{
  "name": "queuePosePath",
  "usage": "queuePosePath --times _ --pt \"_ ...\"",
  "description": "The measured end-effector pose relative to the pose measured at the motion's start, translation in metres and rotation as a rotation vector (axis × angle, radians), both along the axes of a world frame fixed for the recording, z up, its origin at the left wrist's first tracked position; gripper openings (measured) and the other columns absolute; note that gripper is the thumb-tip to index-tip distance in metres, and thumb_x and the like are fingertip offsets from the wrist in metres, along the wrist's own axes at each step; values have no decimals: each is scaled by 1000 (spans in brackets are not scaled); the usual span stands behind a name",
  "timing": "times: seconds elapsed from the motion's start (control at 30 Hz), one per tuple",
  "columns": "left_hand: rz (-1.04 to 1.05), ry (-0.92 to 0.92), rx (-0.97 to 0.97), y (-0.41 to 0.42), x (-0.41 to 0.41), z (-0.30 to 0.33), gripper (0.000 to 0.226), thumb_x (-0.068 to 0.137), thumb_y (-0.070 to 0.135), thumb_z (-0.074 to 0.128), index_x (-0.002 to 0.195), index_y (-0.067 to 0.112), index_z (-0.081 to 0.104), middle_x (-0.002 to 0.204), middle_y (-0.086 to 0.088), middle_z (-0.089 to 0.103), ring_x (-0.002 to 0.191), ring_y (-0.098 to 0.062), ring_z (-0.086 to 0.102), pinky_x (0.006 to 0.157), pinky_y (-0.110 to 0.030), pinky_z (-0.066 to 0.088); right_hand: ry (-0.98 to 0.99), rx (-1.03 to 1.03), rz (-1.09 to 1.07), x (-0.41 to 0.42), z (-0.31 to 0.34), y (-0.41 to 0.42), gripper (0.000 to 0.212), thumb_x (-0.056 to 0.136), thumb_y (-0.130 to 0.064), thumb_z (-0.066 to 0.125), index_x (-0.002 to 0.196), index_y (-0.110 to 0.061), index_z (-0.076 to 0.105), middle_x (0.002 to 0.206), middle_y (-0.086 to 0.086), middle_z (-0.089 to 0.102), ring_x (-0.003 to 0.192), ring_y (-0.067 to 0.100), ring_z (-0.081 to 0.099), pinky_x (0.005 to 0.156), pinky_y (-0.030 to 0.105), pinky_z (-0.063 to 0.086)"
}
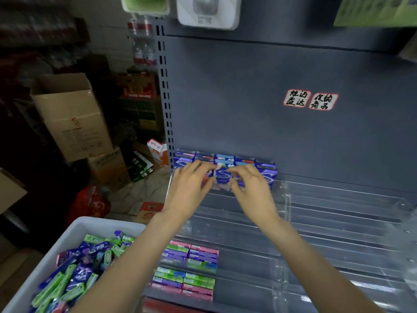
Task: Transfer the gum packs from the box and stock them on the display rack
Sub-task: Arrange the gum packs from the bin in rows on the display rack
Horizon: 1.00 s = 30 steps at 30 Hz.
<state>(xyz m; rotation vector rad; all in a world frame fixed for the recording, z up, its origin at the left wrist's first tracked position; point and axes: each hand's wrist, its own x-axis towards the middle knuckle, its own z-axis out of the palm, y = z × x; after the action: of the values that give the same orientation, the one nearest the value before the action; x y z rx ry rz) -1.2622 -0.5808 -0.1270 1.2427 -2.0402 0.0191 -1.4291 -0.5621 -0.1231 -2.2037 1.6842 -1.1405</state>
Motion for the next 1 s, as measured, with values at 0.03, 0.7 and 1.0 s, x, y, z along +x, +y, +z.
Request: queuePosePath --times 0.03,0.7,1.0 --pt "-18 35 45 6 18 -4 23 84 27 56 106 23 61 93 0 66 87 -23 63 74 -42 52 -24 31 45 16 -2 1 24 87 -5 56 108 -12 64 102 1 57 87 14 53 81 25 47" --pt "137 33 939 10 366 -202 29 95 9 51 123 8 59 123 -10 61 108 -26 59 92 -30 45 70 914 29 334 -196 -13 42 96 -14 48 137 -10 40 140 9 46 125 23 46 98 27 35" --pt "-56 -235 981 -31 347 -258 50 96 7 44 144 19 37 143 -10 45 123 -30 47 97 -40 44 320 970 -31 346 -248 -35 51 100 -10 38 148 -10 21 134 16 52 112 28 56 87 31 42"
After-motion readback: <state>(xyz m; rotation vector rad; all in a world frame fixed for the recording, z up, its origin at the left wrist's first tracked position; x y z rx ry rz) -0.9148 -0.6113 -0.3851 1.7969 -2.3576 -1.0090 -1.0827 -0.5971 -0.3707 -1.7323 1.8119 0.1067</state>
